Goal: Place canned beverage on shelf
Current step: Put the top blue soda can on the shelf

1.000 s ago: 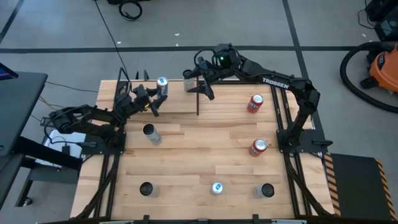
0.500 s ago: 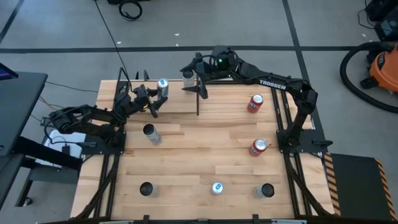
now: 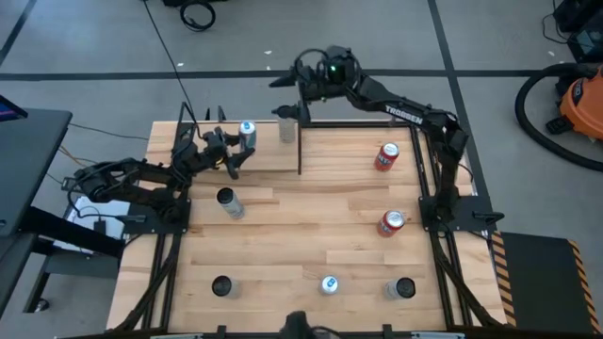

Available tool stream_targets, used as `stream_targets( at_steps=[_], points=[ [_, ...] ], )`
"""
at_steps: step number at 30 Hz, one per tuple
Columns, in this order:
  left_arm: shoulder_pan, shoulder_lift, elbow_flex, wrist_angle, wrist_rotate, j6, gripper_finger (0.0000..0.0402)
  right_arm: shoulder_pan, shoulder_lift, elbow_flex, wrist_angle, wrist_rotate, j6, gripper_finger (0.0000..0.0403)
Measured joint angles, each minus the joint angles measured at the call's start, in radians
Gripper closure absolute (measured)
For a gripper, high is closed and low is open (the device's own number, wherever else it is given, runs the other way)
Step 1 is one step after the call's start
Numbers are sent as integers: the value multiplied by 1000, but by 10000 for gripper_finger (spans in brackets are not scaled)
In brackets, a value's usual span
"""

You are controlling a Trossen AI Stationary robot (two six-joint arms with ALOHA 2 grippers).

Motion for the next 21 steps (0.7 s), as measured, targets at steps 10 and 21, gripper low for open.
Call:
stream_targets(
  at_steps=[10,21],
  points=[
    [10,0,22,-33,70,-18,147,-36,200,274,-153,-242,11,10],
    [114,0,22,-42,195,-128,147,-46,294,305,-122,-481,35,10]
  ],
)
